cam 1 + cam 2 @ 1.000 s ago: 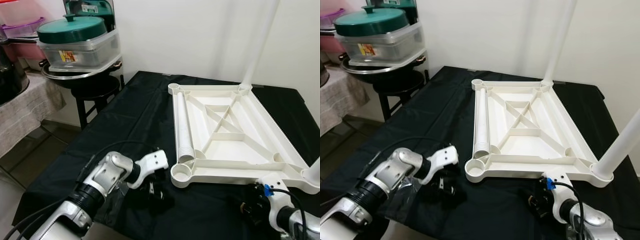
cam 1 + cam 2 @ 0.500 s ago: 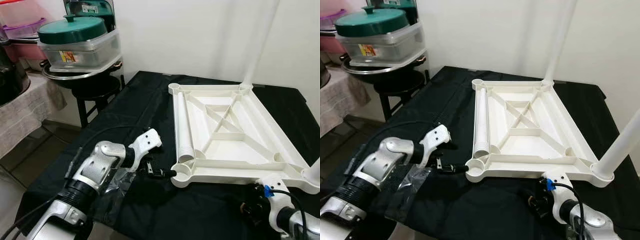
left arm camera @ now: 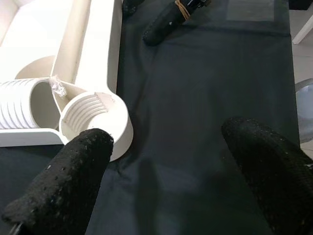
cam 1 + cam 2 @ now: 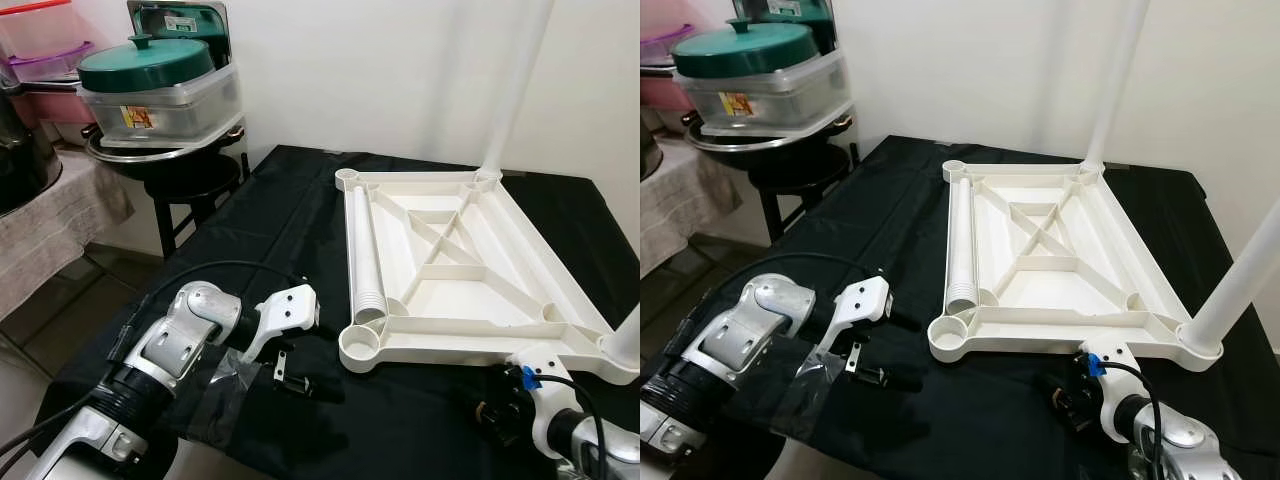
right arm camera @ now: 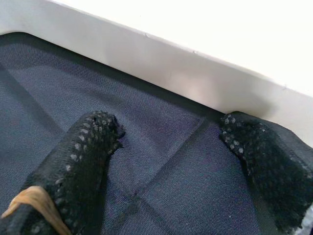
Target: Building children table
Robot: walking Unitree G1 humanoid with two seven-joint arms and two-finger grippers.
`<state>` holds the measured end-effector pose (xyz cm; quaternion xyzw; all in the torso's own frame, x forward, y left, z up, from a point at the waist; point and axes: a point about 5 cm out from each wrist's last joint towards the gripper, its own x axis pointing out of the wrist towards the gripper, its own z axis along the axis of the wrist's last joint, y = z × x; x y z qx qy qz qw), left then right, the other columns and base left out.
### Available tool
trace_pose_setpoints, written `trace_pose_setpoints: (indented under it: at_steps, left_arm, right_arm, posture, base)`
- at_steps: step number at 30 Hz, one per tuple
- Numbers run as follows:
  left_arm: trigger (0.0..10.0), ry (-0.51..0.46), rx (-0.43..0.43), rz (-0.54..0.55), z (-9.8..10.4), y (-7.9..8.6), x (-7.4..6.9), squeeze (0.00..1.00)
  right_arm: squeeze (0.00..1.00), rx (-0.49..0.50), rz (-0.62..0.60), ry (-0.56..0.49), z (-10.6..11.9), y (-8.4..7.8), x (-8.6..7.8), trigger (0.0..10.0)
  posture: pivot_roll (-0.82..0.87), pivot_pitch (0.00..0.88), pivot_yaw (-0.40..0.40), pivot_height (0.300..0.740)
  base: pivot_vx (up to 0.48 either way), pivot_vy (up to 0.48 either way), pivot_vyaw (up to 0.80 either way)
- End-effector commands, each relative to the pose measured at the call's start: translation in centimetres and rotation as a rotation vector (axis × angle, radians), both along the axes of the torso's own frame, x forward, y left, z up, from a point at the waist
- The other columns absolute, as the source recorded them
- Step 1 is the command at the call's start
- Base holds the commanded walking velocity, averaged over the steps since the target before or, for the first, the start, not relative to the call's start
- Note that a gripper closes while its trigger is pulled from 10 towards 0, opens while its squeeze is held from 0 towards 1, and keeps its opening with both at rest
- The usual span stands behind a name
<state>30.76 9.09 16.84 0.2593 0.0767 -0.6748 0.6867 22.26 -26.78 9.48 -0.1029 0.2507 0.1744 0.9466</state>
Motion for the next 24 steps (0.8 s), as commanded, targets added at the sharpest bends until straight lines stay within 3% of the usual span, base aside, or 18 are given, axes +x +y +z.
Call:
trace_pose_setpoints:
  at_steps: [1, 9, 10, 15, 24]
  left_arm:
    - [10.0, -0.007, 0.015, -0.015, 0.0, -0.4, 0.1, 0.0]
    - [10.0, -0.019, -0.035, -0.013, -0.1, -3.1, 0.8, 0.0]
    - [10.0, -0.021, -0.033, -0.035, -0.3, -4.1, 0.8, 0.0]
    - [10.0, -0.029, 0.007, -0.085, -1.1, -5.3, 0.5, 0.0]
    - [10.0, -0.035, 0.072, -0.138, -2.1, -5.7, 0.2, 0.0]
  right_arm:
    - [0.0, -0.002, -0.005, 0.123, -2.5, 0.4, -1.2, 10.0]
    - [0.0, 0.0, -0.002, 0.128, -2.6, 0.5, -1.3, 10.0]
    - [0.0, 0.003, 0.004, 0.127, -2.6, 0.7, -1.2, 10.0]
    - [0.0, 0.004, 0.011, 0.125, -2.5, 0.9, -1.1, 10.0]
    - [0.0, 0.003, 0.012, 0.125, -2.5, 0.9, -1.1, 10.0]
  posture:
    - [-0.06, 0.0, 0.032, 0.74]
    - [-0.06, 0.0, 0.034, 0.74]
    - [-0.06, 0.0, 0.037, 0.74]
    - [-0.07, 0.0, 0.041, 0.74]
    - [-0.07, 0.0, 0.044, 0.74]
  base:
    - [0.0, 0.0, 0.0]
    - [0.0, 0.0, 0.0]
    - [0.0, 0.0, 0.0]
    - [0.0, 0.0, 0.0]
    - [0.0, 0.0, 0.0]
